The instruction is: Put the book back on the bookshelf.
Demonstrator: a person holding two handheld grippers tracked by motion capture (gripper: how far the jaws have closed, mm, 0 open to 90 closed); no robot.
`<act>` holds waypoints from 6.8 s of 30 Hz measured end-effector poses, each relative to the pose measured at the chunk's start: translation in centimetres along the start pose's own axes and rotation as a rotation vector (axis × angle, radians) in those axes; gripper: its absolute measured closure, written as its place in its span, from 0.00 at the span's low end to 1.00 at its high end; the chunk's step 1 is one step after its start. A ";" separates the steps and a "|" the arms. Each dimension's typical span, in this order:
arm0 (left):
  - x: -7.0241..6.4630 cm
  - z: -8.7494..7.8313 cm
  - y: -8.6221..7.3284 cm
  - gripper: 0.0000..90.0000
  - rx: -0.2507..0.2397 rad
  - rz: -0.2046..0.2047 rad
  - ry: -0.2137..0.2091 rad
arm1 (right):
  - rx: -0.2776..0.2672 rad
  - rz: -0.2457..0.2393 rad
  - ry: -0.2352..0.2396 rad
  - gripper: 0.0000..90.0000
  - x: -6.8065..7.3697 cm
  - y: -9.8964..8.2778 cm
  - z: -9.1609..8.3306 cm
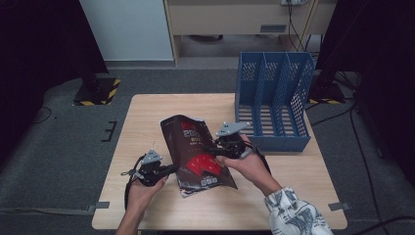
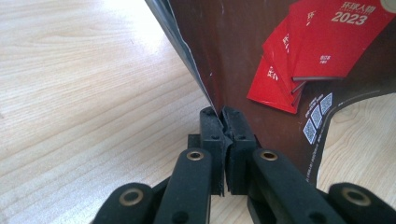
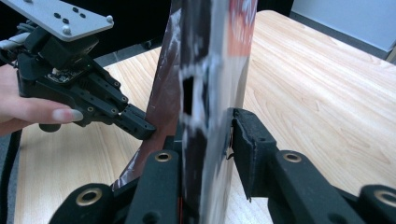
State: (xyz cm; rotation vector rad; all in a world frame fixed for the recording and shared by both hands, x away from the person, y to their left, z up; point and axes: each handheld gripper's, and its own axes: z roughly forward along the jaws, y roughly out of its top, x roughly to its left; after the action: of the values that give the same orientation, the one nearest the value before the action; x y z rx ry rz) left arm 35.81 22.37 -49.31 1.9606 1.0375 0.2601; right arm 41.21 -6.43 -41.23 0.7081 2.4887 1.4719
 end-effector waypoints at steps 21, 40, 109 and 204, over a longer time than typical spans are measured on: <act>-0.5 -0.4 0.4 0.98 -0.037 0.047 -0.002 | -0.025 -0.019 -0.013 0.77 0.0 2.7 -0.4; -0.1 0.8 -0.1 0.64 -0.012 0.018 -0.033 | -0.064 -0.027 0.000 0.97 0.0 2.9 -0.9; 0.2 0.5 -0.1 0.76 0.010 0.063 0.049 | -0.204 -0.057 0.030 0.97 0.3 4.5 -2.8; 2.1 1.2 -1.5 0.06 0.104 -0.021 0.337 | -0.263 0.051 -0.315 0.97 -5.9 14.0 -9.4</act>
State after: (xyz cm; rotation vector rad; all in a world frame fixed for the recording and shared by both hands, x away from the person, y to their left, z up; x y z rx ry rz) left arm 36.92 23.64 -51.61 2.0410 1.3082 0.5485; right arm 47.27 -11.00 -25.09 0.8792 2.0154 1.5298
